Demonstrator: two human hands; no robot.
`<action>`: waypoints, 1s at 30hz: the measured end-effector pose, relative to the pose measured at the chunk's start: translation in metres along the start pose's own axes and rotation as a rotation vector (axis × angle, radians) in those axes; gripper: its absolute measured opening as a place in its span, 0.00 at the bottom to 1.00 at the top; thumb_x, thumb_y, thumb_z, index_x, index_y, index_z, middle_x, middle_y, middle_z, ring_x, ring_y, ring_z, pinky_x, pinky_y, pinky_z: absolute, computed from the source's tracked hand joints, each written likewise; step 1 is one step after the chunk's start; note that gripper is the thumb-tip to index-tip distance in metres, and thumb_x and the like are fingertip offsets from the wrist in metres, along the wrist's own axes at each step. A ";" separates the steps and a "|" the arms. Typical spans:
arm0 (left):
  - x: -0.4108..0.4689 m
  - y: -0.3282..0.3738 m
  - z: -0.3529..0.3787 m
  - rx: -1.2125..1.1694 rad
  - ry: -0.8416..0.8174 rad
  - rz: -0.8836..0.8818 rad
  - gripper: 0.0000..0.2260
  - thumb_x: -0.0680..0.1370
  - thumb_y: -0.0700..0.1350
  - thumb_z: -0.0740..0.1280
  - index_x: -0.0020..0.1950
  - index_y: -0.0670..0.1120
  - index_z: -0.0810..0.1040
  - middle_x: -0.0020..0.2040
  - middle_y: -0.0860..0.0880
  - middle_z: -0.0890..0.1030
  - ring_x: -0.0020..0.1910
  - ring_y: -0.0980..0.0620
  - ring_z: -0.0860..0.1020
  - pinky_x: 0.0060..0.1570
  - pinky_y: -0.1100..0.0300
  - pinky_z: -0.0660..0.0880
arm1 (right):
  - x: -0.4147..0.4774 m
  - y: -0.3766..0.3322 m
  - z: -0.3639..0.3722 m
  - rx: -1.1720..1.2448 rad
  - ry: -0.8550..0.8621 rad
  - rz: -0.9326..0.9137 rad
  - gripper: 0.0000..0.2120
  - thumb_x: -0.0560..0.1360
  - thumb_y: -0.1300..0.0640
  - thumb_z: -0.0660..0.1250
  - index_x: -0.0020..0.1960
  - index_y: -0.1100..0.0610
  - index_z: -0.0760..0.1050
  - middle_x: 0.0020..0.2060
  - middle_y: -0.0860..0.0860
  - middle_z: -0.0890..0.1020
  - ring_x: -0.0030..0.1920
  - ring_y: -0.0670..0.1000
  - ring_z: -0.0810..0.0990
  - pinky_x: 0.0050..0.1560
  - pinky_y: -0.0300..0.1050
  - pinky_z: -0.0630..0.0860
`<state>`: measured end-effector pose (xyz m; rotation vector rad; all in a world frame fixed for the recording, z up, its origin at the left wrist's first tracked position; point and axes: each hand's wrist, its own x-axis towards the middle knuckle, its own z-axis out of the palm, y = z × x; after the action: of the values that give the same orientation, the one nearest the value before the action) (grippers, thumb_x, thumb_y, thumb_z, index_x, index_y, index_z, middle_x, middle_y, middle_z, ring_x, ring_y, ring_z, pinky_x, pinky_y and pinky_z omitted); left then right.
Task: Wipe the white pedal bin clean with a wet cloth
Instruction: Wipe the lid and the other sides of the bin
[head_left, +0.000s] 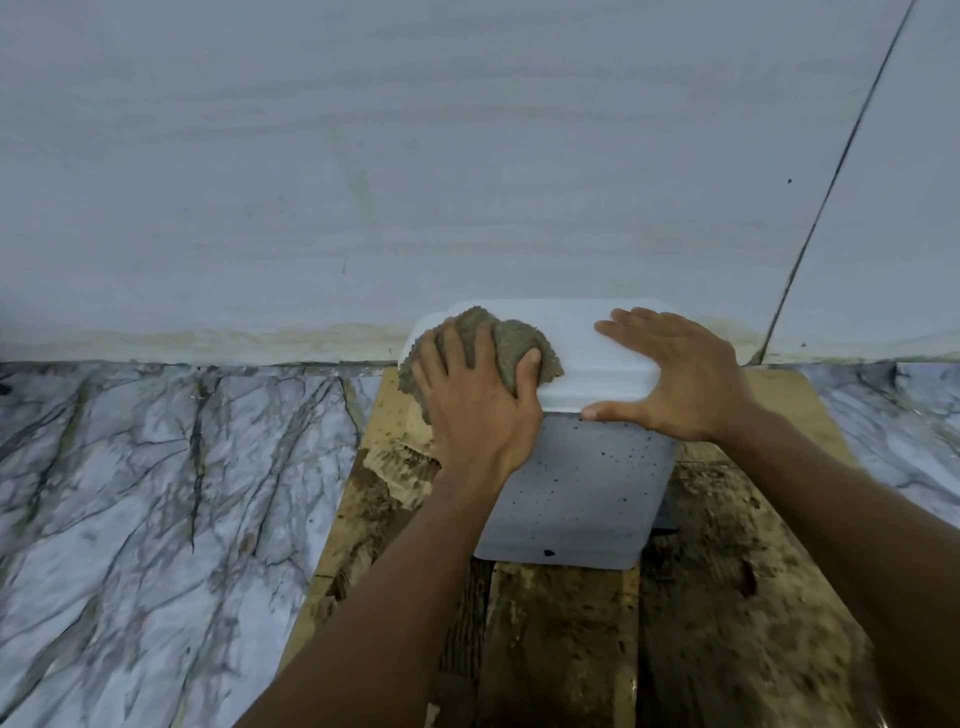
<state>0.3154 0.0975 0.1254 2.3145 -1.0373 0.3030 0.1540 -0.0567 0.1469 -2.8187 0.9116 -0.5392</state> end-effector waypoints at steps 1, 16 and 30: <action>-0.004 0.002 0.000 0.023 0.005 -0.008 0.30 0.83 0.64 0.52 0.80 0.47 0.65 0.82 0.40 0.59 0.80 0.37 0.53 0.78 0.37 0.50 | -0.001 0.000 0.000 0.002 -0.003 -0.001 0.54 0.55 0.13 0.54 0.75 0.39 0.64 0.75 0.41 0.66 0.77 0.46 0.62 0.76 0.56 0.60; 0.045 -0.015 0.019 0.141 0.079 0.493 0.27 0.82 0.65 0.54 0.73 0.50 0.75 0.69 0.47 0.78 0.68 0.43 0.73 0.70 0.43 0.63 | 0.029 0.010 0.001 0.106 -0.005 0.025 0.56 0.53 0.14 0.58 0.74 0.41 0.67 0.76 0.44 0.67 0.77 0.48 0.61 0.78 0.53 0.57; 0.050 -0.065 0.109 0.038 0.179 0.426 0.30 0.84 0.57 0.57 0.83 0.48 0.53 0.83 0.37 0.47 0.82 0.38 0.41 0.79 0.35 0.48 | 0.088 0.046 0.036 0.226 0.222 0.078 0.38 0.65 0.23 0.65 0.66 0.46 0.75 0.65 0.47 0.78 0.66 0.52 0.72 0.66 0.55 0.69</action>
<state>0.3939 0.0374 0.0310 2.0352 -1.4333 0.6880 0.2088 -0.1456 0.1293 -2.5464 0.9267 -0.8978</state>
